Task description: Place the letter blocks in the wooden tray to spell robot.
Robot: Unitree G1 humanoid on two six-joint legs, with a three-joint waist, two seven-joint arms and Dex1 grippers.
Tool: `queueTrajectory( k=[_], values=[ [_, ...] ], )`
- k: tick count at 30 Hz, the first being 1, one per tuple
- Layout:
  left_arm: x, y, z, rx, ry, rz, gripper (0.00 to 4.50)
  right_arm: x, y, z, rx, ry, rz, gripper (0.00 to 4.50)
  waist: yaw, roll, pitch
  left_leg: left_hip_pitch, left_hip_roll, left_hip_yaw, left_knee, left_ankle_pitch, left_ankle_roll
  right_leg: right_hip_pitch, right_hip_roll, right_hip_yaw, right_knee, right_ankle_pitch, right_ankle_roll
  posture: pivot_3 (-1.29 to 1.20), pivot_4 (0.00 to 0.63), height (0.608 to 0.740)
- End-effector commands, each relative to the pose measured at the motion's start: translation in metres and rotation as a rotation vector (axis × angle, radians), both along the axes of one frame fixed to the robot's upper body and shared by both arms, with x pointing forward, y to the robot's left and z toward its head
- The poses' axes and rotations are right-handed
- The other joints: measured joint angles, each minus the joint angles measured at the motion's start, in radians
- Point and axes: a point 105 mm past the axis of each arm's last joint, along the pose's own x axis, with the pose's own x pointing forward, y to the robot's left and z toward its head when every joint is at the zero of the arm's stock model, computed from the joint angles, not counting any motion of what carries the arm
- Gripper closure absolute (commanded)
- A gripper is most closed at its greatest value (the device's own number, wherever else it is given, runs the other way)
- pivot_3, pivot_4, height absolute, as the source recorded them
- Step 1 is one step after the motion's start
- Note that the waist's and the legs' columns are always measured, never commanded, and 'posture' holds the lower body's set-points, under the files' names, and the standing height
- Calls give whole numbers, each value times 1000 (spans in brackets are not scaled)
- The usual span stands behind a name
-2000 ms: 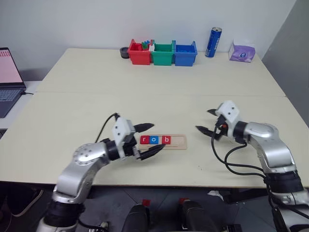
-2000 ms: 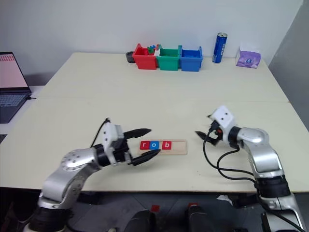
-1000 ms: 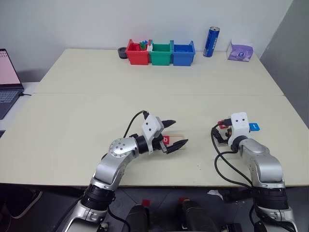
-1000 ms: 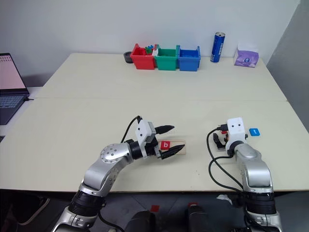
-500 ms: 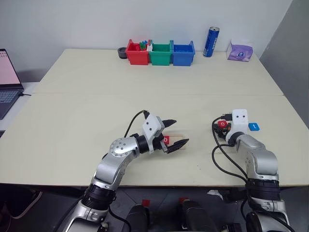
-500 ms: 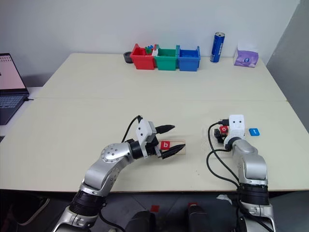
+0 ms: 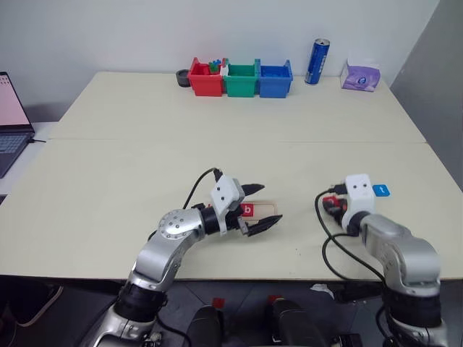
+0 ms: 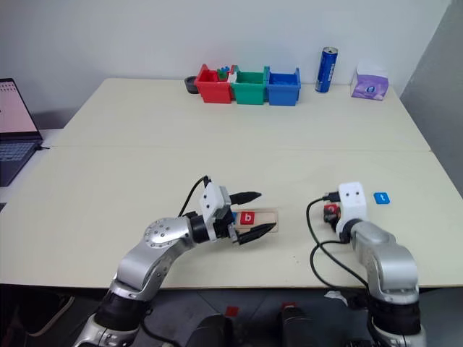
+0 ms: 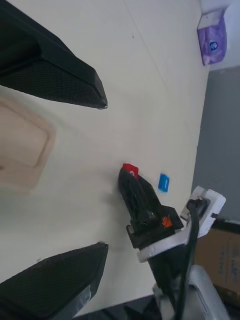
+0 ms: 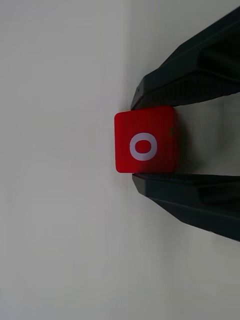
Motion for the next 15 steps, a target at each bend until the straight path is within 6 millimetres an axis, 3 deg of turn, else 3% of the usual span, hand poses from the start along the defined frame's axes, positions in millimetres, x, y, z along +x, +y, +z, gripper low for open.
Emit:
queueTrajectory(
  k=[1,4,11,15],
  values=[
    [-17,6,7,2,-11,-64,0,-32,24,6,29,80,123,3050,-1,0,0,0,0,0,0,0,0,0,0,0,0,0,0,0,150,740],
    [-22,15,2,32,5,-79,0,-44,33,8,58,106,162,3050,0,0,0,0,0,-2,0,0,0,0,0,-2,1,0,0,0,150,740],
    [-20,10,4,30,6,-82,0,-41,44,5,89,125,184,3050,0,0,0,-1,-1,0,1,0,0,-1,0,-3,0,0,0,0,150,740],
    [-21,10,3,31,12,-84,0,-42,45,6,106,125,198,1751,1,0,0,-3,-1,0,1,0,0,-3,0,-3,0,0,0,0,150,740]
  ],
)
